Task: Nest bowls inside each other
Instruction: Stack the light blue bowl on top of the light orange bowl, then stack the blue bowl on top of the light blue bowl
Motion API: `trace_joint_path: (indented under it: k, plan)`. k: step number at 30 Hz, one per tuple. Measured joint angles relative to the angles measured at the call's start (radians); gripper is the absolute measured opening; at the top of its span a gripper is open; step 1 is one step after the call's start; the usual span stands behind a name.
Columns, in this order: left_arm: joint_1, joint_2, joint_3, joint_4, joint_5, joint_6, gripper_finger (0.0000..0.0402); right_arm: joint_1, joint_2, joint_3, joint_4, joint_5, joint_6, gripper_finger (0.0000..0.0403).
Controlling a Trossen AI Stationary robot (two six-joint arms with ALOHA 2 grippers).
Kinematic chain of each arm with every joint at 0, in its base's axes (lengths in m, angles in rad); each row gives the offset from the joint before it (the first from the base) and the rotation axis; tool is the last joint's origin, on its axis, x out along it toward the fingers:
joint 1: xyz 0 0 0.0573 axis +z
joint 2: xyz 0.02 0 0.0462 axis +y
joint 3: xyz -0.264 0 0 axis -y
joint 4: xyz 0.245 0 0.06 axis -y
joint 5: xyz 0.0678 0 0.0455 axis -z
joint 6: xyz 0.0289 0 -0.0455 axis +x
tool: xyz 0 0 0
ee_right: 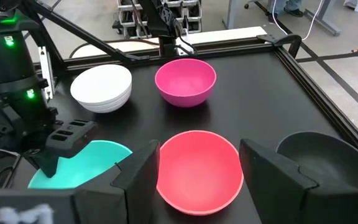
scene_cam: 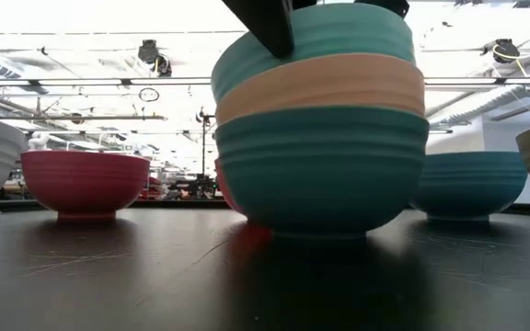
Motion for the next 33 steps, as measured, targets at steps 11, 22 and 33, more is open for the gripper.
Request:
trace_joint_path:
  k: [11,22,33]
  plan:
    - [0.001,-0.001,0.0,-0.019,-0.062,-0.01,0.0039,0.0,0.0,0.0,0.0,0.0,0.0,0.0215]
    - [-0.008,-0.002,0.046,-0.026,-0.037,0.0,0.019,0.0,0.0,0.0,-0.01,0.0,0.0,0.0215]
    - [-0.015,-0.072,0.241,-0.172,-0.204,0.006,0.0255,0.0,0.0,0.0,-0.024,0.0,-0.001,0.0215]
